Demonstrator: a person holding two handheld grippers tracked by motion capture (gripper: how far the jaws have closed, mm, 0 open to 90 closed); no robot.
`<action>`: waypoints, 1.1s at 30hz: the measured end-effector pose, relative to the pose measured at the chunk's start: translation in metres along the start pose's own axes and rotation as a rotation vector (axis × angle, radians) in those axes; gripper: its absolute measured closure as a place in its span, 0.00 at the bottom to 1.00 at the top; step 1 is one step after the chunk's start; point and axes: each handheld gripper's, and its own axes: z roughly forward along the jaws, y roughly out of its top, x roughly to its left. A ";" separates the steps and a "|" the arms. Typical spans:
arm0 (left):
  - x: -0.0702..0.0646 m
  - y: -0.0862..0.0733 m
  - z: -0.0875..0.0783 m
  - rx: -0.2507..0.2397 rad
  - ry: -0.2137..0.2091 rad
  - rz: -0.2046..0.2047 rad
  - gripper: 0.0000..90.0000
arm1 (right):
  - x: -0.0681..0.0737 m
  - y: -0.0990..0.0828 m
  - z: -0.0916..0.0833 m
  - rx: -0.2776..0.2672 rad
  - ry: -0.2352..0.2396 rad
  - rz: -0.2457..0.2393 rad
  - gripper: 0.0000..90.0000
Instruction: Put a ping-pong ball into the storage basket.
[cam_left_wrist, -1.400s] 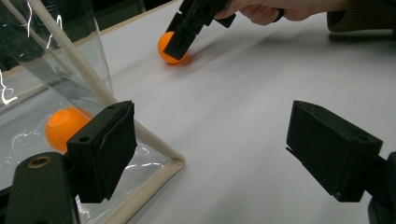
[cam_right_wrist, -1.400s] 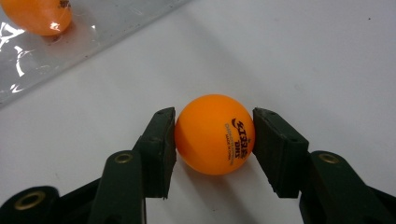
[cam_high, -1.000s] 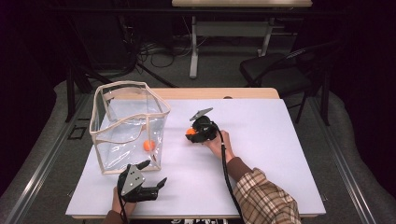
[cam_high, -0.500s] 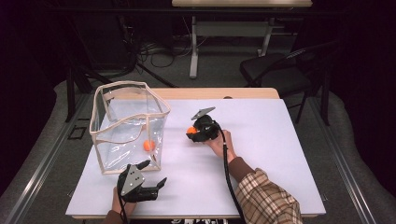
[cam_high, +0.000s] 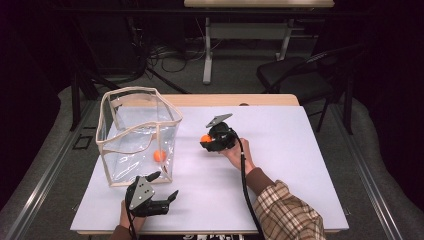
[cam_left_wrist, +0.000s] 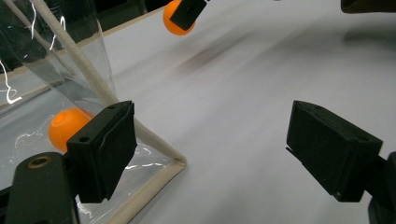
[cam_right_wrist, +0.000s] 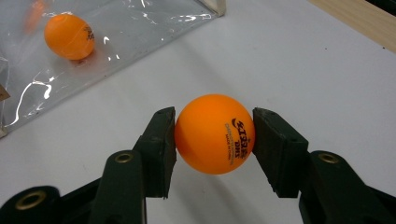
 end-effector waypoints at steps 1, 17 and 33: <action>0.000 0.000 0.000 -0.003 0.001 -0.002 0.18 | 0.000 0.000 -0.001 0.001 0.002 -0.001 0.56; 0.001 0.000 0.002 -0.003 -0.005 0.000 0.18 | 0.004 0.007 -0.016 -0.009 -0.009 -0.022 0.56; 0.001 0.001 0.002 -0.006 -0.009 -0.002 0.18 | 0.003 0.010 -0.028 -0.023 -0.005 -0.028 0.56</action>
